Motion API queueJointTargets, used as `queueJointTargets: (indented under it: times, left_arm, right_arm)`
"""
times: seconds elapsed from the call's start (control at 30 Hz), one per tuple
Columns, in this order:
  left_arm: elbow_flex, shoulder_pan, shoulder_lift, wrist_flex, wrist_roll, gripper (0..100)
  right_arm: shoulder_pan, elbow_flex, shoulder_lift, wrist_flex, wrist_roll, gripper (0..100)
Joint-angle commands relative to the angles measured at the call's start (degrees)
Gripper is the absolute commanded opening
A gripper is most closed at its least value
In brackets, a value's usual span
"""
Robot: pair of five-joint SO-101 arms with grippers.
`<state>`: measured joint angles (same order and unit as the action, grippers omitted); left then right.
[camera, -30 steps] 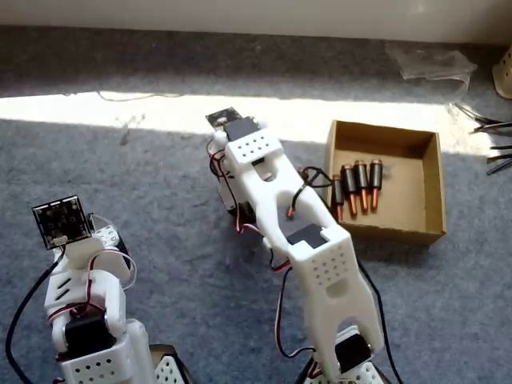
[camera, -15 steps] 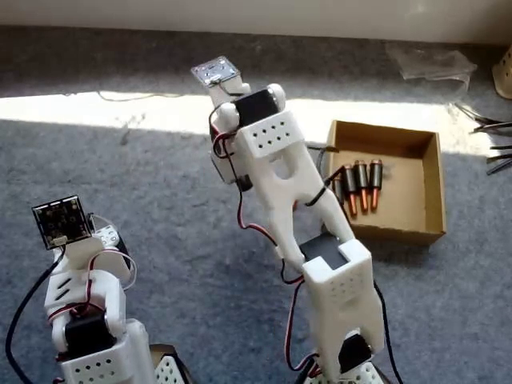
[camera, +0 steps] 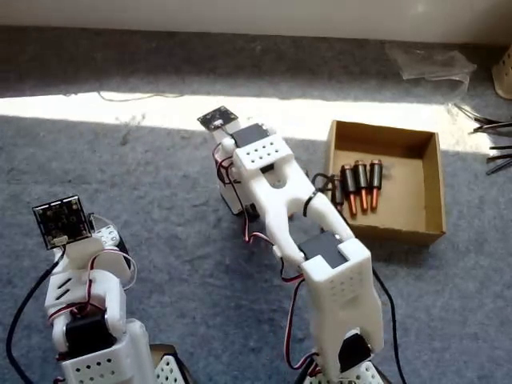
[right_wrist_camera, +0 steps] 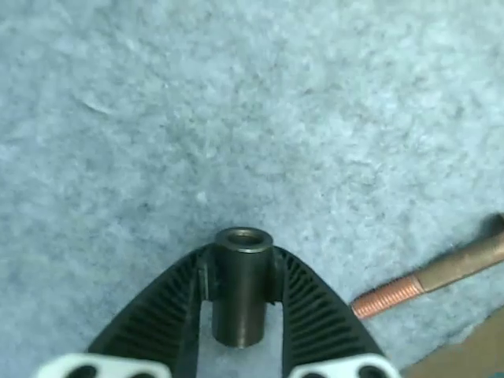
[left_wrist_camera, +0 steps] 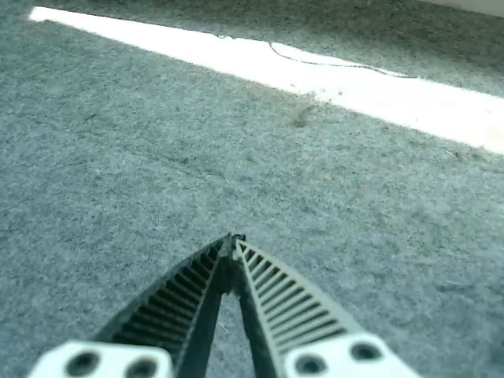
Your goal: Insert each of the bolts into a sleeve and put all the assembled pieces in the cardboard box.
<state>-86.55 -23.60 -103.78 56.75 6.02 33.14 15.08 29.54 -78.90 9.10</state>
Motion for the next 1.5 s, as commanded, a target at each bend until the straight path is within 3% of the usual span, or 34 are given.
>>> queueJointTargets:
  times: [0.0, 0.3, 0.47, 0.77, 1.47]
  left_arm:
    - [0.13, -0.66, -0.57, -1.05, -0.44, 2]
    - [0.13, -0.92, -0.57, -1.05, -0.44, 2]
    - [0.13, -0.92, -0.57, -1.05, -0.44, 2]
    - [0.13, -0.84, -0.57, -1.14, -0.44, 2]
    - [0.13, -0.75, -0.57, -1.14, -0.44, 2]
  right_arm:
    - [-0.57, -1.01, -1.63, 3.47, 0.62, 0.4]
    - [-0.57, -3.12, -0.48, 3.12, 0.7, 0.8]
    - [-0.31, -3.03, 2.51, 3.12, 2.73, 11.6]
    - [-0.22, -0.31, 3.38, -2.86, 4.66, 11.8]
    - [-0.22, 1.98, 4.35, 1.45, 7.91, 11.8]
